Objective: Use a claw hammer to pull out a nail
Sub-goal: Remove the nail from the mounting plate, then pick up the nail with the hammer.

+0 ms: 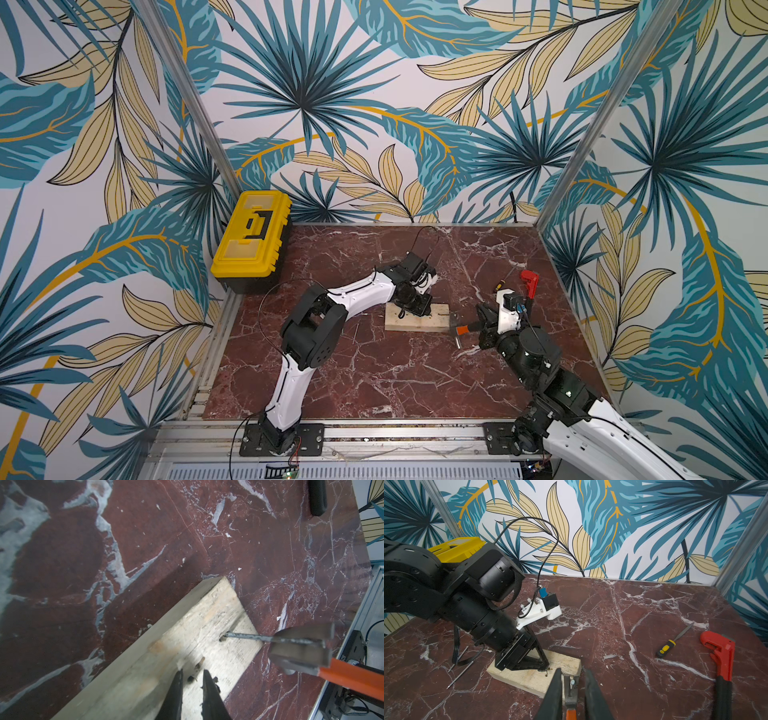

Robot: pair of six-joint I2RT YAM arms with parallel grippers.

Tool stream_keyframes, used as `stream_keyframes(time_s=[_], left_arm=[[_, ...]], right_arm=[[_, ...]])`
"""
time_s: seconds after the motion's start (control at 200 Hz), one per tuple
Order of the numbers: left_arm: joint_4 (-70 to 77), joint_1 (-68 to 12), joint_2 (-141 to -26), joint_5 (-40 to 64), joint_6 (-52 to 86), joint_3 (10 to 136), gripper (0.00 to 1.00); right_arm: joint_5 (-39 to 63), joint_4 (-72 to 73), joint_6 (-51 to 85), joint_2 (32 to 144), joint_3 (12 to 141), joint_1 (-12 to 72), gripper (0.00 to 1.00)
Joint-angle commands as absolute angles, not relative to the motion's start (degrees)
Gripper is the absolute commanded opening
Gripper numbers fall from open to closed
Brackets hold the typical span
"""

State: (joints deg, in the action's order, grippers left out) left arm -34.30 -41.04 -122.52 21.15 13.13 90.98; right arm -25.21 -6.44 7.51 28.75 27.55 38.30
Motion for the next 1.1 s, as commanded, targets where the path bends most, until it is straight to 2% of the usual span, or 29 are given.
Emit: stream_keyframes(time_s=[0.0, 0.33, 0.886, 1.096], left_arm=[[-49.7, -40.3, -136.4, 9.1, 13.2, 83.5, 0.2], [-49.6, -40.3, -132.3, 9.2, 13.3, 84.9, 0.24], [-47.3, -40.4, -117.8, 8.9, 8.7, 101.8, 0.34], [-42.6, -40.8, -109.7, 9.3, 8.3, 97.0, 0.37]], right_arm=[[-28.9, -3.9, 4.5, 26.8, 30.3, 38.0, 0.0], [-27.4, -6.4, 5.3, 27.9, 35.0, 38.0, 0.0], [-22.8, -21.9, 8.6, 34.7, 49.9, 38.0, 0.0], [-19.4, -25.0, 13.3, 36.9, 51.9, 38.0, 0.0]])
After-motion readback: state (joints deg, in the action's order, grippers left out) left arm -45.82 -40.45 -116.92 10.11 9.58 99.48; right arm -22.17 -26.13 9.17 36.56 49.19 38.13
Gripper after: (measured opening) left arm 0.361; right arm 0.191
